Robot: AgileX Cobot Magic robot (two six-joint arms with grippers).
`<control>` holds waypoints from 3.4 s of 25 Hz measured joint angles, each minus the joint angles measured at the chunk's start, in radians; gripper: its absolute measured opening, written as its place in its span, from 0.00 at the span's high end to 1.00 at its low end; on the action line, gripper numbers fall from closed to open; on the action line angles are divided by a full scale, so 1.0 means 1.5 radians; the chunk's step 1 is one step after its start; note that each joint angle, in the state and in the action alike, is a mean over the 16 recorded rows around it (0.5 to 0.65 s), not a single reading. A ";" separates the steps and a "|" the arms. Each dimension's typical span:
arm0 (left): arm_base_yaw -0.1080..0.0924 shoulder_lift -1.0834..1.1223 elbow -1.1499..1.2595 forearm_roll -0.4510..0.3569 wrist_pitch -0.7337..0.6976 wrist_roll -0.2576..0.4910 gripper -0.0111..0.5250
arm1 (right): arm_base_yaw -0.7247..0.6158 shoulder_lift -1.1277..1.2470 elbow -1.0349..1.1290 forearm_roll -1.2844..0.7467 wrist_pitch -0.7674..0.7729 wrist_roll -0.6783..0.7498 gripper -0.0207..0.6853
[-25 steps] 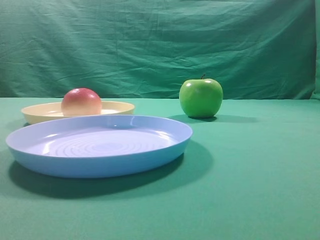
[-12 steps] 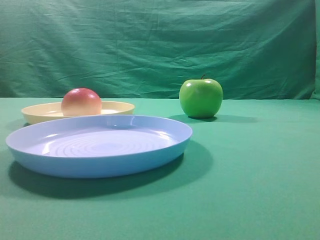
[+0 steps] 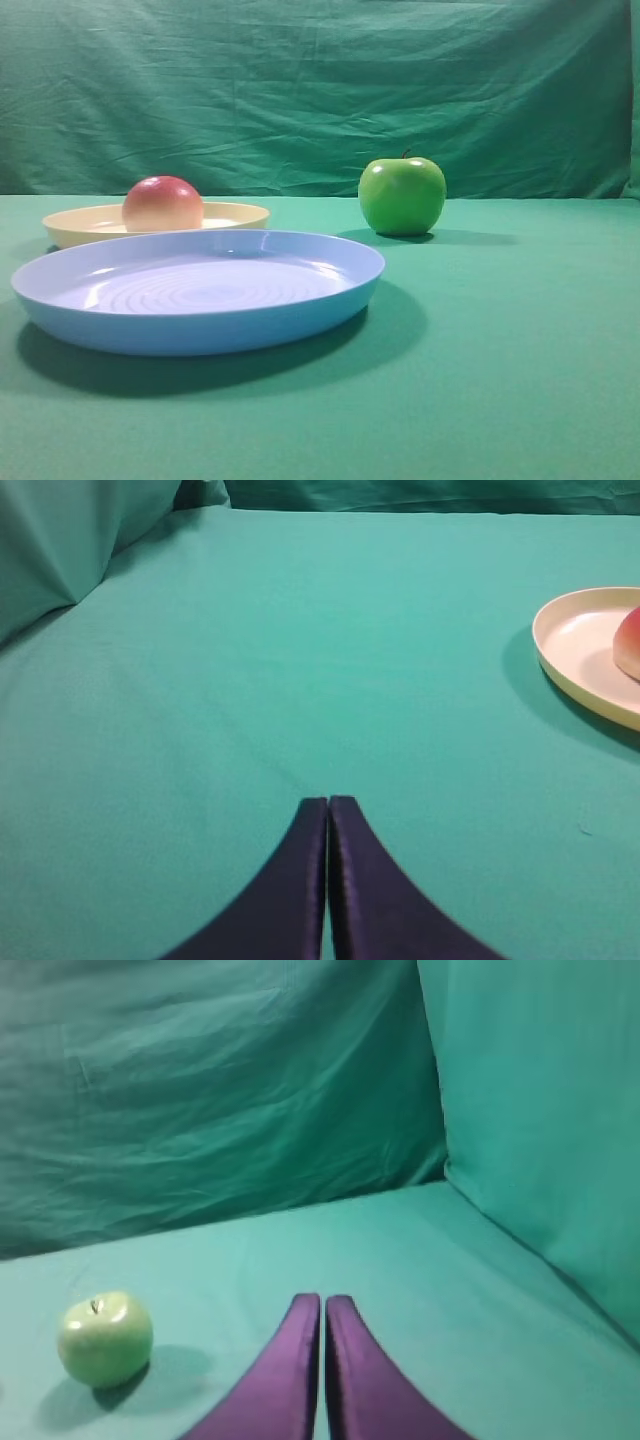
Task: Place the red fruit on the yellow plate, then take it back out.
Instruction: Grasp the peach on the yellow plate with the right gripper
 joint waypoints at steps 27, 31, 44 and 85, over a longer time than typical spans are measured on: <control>0.000 0.000 0.000 0.000 0.000 0.000 0.98 | 0.154 0.383 -0.422 0.088 0.242 -0.065 0.97; 0.000 0.000 0.000 0.000 0.000 0.000 0.98 | 0.154 0.389 -0.423 0.102 0.238 -0.069 0.97; 0.000 0.000 0.000 0.000 0.000 0.000 0.98 | 0.220 0.516 -0.498 0.093 0.288 -0.158 0.97; 0.000 0.000 0.000 0.000 0.000 0.000 0.98 | 0.471 1.498 -1.220 0.141 0.306 -0.325 0.07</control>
